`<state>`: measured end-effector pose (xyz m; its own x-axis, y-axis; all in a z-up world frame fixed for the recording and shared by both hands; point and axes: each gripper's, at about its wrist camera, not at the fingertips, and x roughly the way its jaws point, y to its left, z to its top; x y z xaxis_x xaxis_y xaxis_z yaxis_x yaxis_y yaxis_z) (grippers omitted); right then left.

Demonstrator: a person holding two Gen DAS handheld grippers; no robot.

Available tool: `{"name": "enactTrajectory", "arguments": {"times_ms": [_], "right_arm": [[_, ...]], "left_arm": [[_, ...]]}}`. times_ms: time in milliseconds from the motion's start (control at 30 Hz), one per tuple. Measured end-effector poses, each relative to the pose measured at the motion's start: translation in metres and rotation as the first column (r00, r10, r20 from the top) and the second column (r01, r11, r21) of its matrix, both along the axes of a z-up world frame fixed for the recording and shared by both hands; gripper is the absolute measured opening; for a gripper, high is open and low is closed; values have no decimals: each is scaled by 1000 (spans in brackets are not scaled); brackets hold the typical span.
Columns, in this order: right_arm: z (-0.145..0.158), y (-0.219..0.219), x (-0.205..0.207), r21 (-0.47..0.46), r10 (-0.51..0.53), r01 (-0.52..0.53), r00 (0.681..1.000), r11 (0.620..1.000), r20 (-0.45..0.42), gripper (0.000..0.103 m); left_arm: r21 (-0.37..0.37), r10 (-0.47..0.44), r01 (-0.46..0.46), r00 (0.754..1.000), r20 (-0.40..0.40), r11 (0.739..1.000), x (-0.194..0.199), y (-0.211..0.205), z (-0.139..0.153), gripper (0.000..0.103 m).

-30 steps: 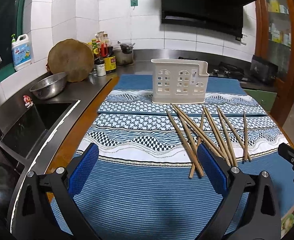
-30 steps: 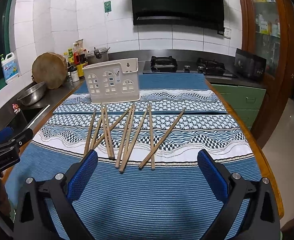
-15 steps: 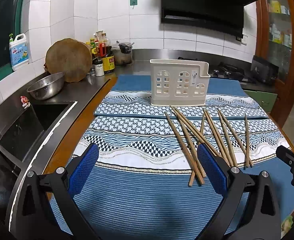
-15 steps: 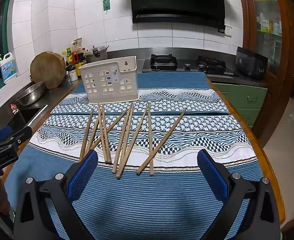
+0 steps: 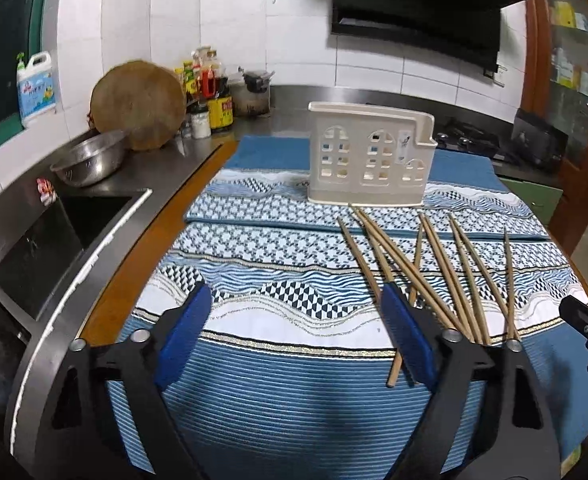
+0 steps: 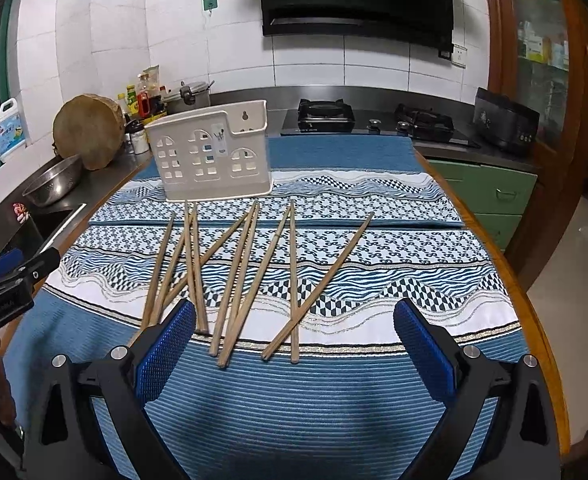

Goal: Organize utensils
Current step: 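Lower the left tool around one chopstick while the right tool straddles another chopstick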

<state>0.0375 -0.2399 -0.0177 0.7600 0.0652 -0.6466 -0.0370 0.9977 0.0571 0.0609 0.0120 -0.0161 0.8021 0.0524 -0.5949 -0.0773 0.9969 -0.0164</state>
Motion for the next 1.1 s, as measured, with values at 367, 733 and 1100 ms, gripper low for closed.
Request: {"name": "enactTrajectory", "arguments": {"times_ms": [367, 733, 1100], "right_arm": [[-28, -3, 28, 9, 36, -35, 994, 999, -103, 69], [-38, -7, 41, 36, 49, -44, 991, 998, -125, 67], [-38, -1, 45, 50, 88, -83, 989, 995, -118, 67]], "left_arm": [[-52, -31, 27, 995, -92, 998, 28, -1, -31, 60], [-171, -129, 99, 976, -176, 980, 50, -18, -53, 46], [-227, -125, 69, 963, -239, 971, 73, -43, -68, 38]]}}
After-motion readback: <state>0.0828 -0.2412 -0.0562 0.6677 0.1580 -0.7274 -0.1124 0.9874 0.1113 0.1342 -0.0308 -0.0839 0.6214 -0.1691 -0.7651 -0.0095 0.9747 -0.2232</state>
